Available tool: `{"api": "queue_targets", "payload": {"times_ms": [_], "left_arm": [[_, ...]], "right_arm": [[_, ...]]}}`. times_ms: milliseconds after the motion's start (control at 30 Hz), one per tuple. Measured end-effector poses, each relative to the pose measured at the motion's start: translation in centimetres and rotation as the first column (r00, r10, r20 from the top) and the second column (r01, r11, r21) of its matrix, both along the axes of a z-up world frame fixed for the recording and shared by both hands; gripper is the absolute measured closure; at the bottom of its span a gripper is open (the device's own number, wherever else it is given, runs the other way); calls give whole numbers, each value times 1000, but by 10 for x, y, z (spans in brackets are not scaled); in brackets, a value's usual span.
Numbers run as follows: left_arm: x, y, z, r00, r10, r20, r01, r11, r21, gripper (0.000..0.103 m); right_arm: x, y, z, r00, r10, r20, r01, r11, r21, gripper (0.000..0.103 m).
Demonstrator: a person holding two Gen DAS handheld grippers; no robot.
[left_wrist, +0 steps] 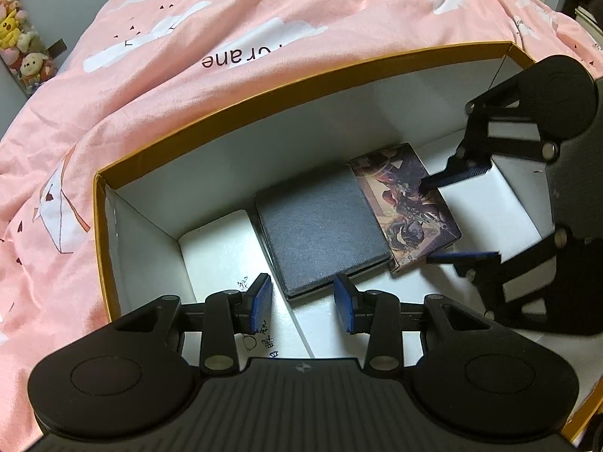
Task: Organize objects
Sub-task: 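Move both tools back from the shoebox to the pile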
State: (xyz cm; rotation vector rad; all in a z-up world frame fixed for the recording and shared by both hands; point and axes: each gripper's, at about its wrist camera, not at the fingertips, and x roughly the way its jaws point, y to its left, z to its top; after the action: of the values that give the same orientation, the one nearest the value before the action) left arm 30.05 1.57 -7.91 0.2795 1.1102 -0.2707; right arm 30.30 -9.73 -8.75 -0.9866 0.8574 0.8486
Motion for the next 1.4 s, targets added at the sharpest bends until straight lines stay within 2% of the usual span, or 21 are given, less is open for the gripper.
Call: {"api": "queue_targets", "payload": {"times_ms": [167, 367, 433, 533, 633, 700, 800, 867, 1000, 1100, 1267, 1400], "left_arm": [[-9, 3, 7, 1000, 6, 14, -6, 1000, -2, 58], [-54, 10, 50, 993, 19, 119, -9, 996, -85, 58], [-76, 11, 64, 990, 32, 140, -15, 993, -118, 58], [-108, 11, 80, 987, 51, 150, -27, 987, -158, 58], [-135, 10, 88, 987, 82, 136, -51, 975, -217, 58], [-156, 11, 90, 988, 105, 112, -73, 963, -260, 57], [-182, 12, 77, 989, 137, 53, -115, 948, -298, 52], [-190, 16, 65, 985, 169, 19, -155, 939, -307, 52], [-209, 32, 30, 961, 261, -97, -278, 881, -383, 51], [-215, 33, 7, 948, 284, -143, -318, 867, -384, 49], [-212, 30, -25, 932, 286, -223, -354, 851, -389, 49], [-206, 34, -38, 912, 292, -289, -395, 817, -420, 45]], "right_arm": [[-1, 4, 11, 999, -40, -15, 40, 999, 36, 55], [-20, -17, 50, 988, -152, -41, 157, 976, 151, 53], [-37, -25, 66, 981, -191, -46, 196, 959, 204, 53], [-88, -31, 77, 971, -236, -34, 236, 929, 285, 53], [-112, -20, 91, 968, -250, -31, 243, 895, 374, 53], [-144, -30, 100, 964, -265, -15, 245, 867, 434, 51], [-167, -39, 89, 956, -293, 26, 241, 832, 500, 41], [-179, -42, 77, 950, -310, 32, 247, 812, 529, 41], [-202, -44, 58, 930, -367, 12, 303, 787, 537, 41], [-211, -36, 37, 921, -390, -4, 339, 796, 502, 41], [-225, -23, 19, 928, -372, 29, 327, 847, 420, 43], [-225, -19, 13, 920, -387, 62, 335, 860, 385, 43]]}}
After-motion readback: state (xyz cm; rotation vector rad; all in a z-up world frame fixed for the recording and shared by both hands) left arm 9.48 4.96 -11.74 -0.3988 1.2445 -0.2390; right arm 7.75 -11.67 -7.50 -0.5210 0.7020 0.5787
